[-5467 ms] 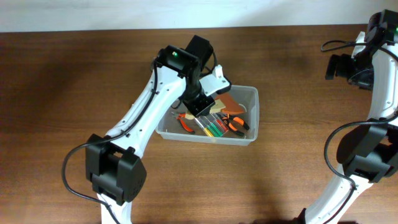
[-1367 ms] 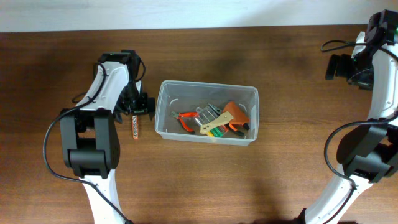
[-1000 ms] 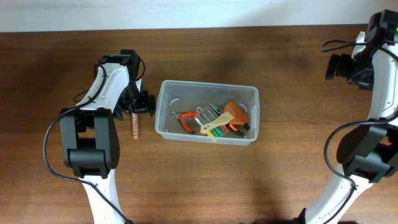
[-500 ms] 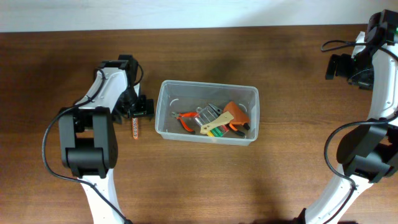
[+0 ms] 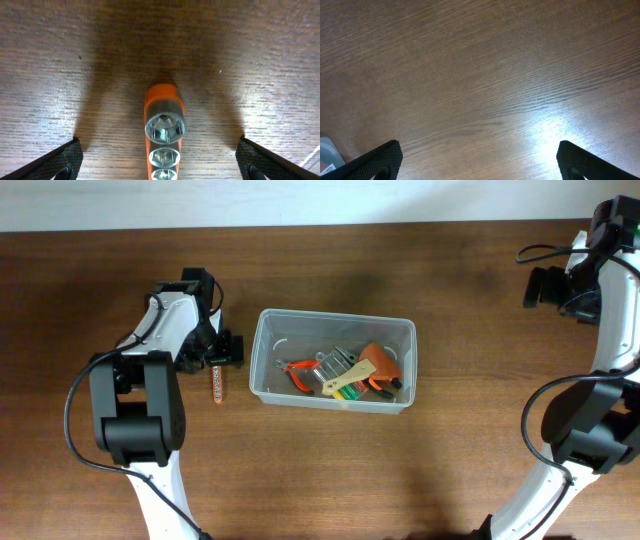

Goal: Pack container
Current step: 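Lower the left gripper and grasp the orange socket strip, then lift the socket strip and lower it into the clear box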

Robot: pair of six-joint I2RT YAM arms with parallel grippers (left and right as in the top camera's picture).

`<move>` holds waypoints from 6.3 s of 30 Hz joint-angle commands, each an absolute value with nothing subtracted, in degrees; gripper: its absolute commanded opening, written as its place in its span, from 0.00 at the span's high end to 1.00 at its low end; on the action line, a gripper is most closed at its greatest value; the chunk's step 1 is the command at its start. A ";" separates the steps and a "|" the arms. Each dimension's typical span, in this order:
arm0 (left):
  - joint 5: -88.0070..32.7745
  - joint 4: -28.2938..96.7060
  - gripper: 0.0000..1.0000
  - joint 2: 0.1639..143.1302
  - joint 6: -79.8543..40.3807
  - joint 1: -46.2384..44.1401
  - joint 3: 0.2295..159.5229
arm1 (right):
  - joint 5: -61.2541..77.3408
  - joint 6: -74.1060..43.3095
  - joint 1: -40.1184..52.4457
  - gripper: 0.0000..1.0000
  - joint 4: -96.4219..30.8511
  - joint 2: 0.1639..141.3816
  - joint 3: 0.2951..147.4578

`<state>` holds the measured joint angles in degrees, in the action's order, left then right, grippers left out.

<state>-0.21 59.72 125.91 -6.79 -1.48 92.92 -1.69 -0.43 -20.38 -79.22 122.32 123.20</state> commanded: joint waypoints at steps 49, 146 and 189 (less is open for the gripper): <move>-3.29 50.30 0.04 119.22 -6.79 -0.19 78.78 | -2.02 -0.93 -20.29 0.01 -79.22 122.30 122.89; -2.57 51.62 0.98 103.92 -5.67 -0.36 82.78 | -2.02 -0.93 -20.29 0.01 -79.22 122.30 122.89; -11.20 38.13 0.98 93.41 -1.56 -26.57 82.94 | -2.02 -0.93 -20.29 0.01 -79.22 122.30 122.89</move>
<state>-9.98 38.39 90.50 -5.08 -25.45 81.38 -1.69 -0.40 -20.38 -79.22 122.32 123.20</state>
